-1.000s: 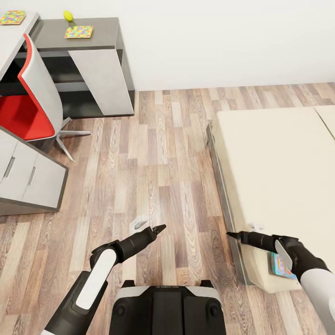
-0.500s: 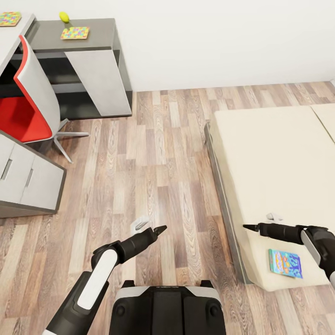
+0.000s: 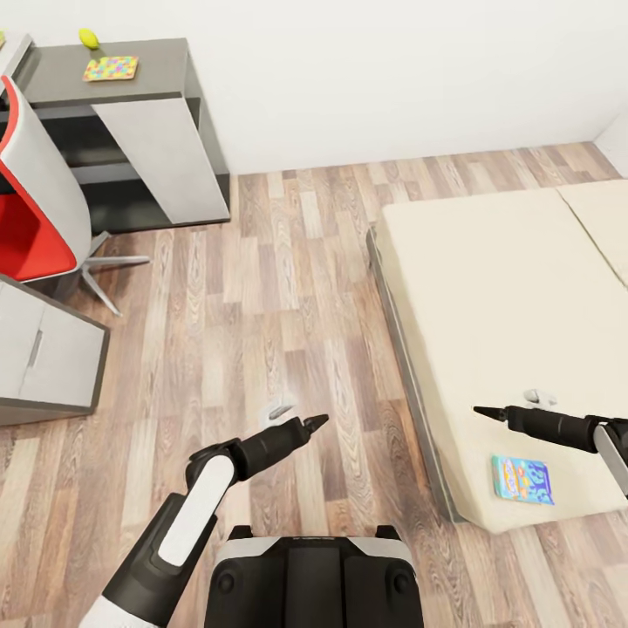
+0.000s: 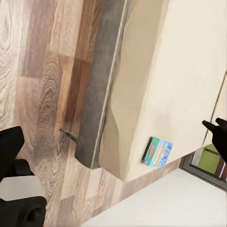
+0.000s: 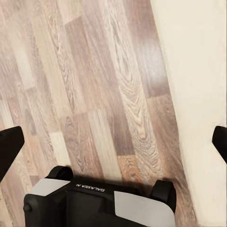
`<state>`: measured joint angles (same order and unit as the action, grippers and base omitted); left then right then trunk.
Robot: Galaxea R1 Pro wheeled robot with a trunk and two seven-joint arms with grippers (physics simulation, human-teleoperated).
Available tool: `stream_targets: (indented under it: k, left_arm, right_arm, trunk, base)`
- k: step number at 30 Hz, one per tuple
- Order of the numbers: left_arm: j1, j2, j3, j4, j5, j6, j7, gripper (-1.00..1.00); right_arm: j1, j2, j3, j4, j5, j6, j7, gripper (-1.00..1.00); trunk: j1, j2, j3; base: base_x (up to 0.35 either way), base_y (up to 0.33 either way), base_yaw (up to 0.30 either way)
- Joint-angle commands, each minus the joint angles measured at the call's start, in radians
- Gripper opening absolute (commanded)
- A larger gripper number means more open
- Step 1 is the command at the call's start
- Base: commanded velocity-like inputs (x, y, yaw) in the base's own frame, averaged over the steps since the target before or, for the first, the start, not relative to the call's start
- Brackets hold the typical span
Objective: Put all the toys in the child's room - the three board games (two on the bed and one on the table), the two jigsaw puzzles on the table, and the tennis ball on the table - inside the toy box on the table in the child's room.
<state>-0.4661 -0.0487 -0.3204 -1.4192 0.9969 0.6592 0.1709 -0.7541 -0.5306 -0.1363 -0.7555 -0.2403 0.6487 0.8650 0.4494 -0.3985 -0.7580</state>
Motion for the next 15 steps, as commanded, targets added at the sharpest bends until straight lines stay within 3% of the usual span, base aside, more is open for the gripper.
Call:
stream_targets:
  k: [1,15]
  left_arm:
    - [0.000,0.000,0.000,-0.001,0.011,0.003,0.009,1.00]
    - [-0.006,0.001,-0.012,-0.001,0.010,0.003,0.019,1.00]
  right_arm:
    - [-0.001,0.000,-0.001,0.000,-0.003,0.006,0.002,1.00]
    - [-0.001,-0.002,-0.002,-0.001,-0.004,0.008,0.002,1.00]
  trunk:
    - [0.001,-0.002,-0.001]
    - [0.001,-0.002,-0.001]
  base:
    - [0.000,0.000,-0.283]
    - [0.000,0.000,-0.290]
